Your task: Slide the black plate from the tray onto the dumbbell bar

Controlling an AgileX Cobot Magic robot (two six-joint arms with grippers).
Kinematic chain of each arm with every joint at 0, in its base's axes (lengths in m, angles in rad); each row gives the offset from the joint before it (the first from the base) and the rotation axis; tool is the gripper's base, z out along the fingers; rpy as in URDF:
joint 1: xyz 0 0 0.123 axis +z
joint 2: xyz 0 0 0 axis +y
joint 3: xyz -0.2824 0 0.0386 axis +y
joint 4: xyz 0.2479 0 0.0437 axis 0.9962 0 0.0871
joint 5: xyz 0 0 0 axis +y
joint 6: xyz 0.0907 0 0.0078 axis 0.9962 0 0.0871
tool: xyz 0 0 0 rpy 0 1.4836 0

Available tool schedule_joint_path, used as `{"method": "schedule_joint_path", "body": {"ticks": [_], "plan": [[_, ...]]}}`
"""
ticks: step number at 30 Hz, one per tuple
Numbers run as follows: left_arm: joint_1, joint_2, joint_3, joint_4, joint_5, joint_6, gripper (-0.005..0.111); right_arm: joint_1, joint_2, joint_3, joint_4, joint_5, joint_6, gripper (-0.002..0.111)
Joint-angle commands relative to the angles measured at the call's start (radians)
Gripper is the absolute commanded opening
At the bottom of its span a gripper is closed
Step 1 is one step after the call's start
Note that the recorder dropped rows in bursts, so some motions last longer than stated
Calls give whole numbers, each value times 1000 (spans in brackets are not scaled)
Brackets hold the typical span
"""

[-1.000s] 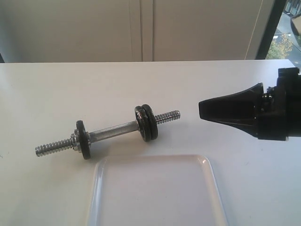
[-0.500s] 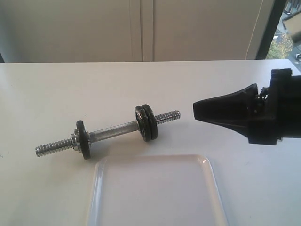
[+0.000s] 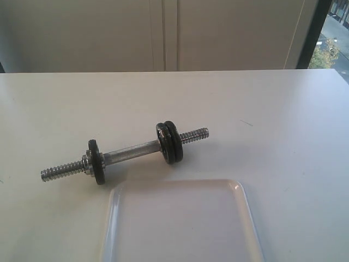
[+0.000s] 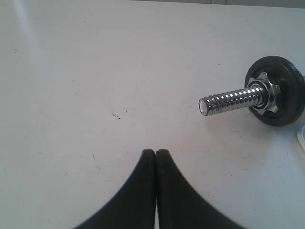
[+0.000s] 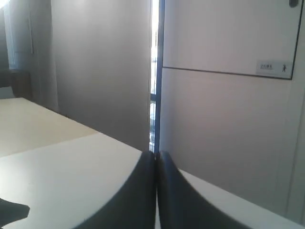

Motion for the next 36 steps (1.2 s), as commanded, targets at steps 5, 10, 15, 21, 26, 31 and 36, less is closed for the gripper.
{"method": "schedule_joint_path", "body": {"ticks": [5,10,15,21,26,31,36], "plan": [[2,-4,4,-12,1,5,0,7,-127,3,10,-9,131,0],[2,-4,4,-12,1,5,0,7,-199,3,10,-56,158,0],[2,-4,4,-12,1,5,0,7,-273,19,10,-109,162,0],[2,-4,4,-12,1,5,0,35,-349,102,10,-232,174,0],[2,-4,4,-12,1,5,0,47,-349,109,7,-290,180,0],[2,-4,4,-12,1,5,0,47,-349,107,7,-320,180,0],[2,-4,4,-12,1,5,0,47,-349,138,10,-350,188,0]]}}
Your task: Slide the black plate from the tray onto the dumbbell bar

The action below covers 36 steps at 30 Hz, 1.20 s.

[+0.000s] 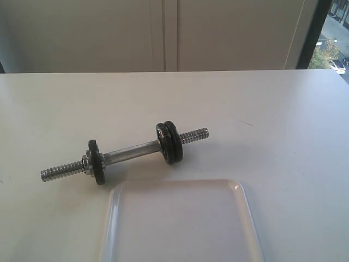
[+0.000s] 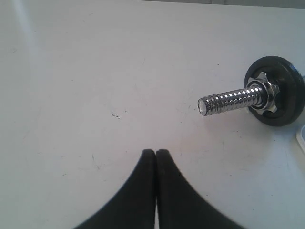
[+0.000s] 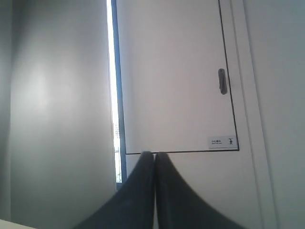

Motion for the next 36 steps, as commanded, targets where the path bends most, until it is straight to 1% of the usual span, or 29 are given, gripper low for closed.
{"method": "schedule_joint_path", "body": {"ticks": [1,3,5,9,11,13,15,20,26,32,36], "plan": [[2,-4,4,-8,1,3,0,7,-3,39,5,-57,35,0],[2,-4,4,-8,1,3,0,7,-3,62,-2,-122,121,0],[2,-4,4,-8,1,3,0,7,-3,92,-96,-187,285,0],[2,-4,4,-8,1,3,0,7,-3,152,-520,-247,776,0],[2,-4,4,-8,1,3,0,7,-3,179,-689,-266,958,0],[2,-4,4,-8,1,3,0,7,-3,205,-820,-282,1058,0],[2,-4,4,-8,1,3,0,7,-3,233,-911,-287,1070,0],[2,-4,4,-8,1,3,0,7,-3,305,-1029,-285,1061,0],[2,-4,4,-8,1,3,0,7,-3,398,-1092,-268,1060,0],[2,-4,4,-8,1,3,0,7,-3,486,-1194,-240,1033,0],[2,-4,4,-8,1,3,0,7,-3,518,-1210,-215,1028,0]]}}
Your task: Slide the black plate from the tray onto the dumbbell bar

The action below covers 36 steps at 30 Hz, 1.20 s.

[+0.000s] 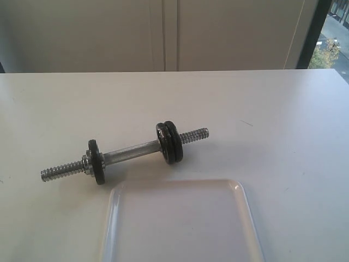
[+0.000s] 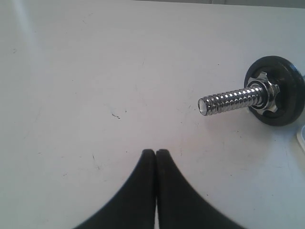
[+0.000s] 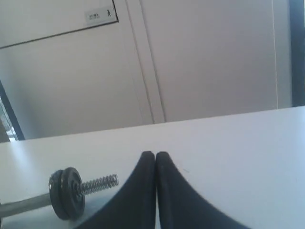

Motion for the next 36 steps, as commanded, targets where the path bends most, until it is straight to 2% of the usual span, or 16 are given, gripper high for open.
{"method": "schedule_joint_path", "body": {"ticks": [1,9,32,36], "plan": [[2,-4,4,-8,1,1,0,7,-5,31,-32,41,-23,0],[2,-4,4,-8,1,1,0,7,-5,33,-104,277,-39,0],[2,-4,4,-8,1,1,0,7,-5,66,-146,237,-39,0],[2,-4,4,-8,1,1,0,-18,-5,66,-149,237,-39,0]]}}
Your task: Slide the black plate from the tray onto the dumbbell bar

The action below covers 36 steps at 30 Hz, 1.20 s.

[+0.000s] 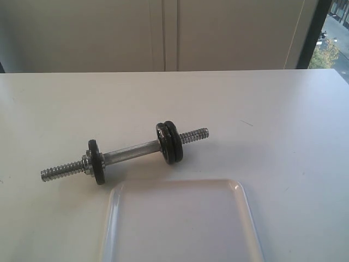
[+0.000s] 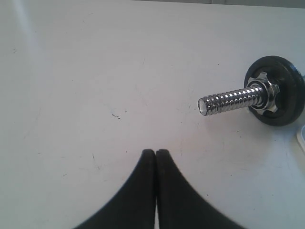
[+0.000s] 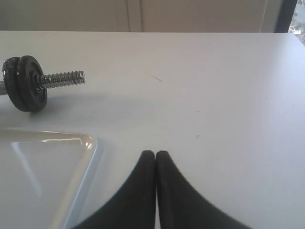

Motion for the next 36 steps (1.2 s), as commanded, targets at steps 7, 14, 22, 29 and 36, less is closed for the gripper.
{"method": "schedule_joint_path", "body": {"ticks": [7,14,22,29,36], "plan": [[2,-4,4,-8,1,1,0,-44,-5,5,-16,-15,-12,0],[2,-4,4,-8,1,1,0,-85,-5,5,-16,-20,-7,0],[2,-4,4,-8,1,1,0,-93,-5,5,-16,-20,-7,0],[2,-4,4,-8,1,1,0,-93,-5,5,-16,-20,-7,0],[2,-4,4,-8,1,1,0,-93,-5,5,-16,-20,-7,0]]}}
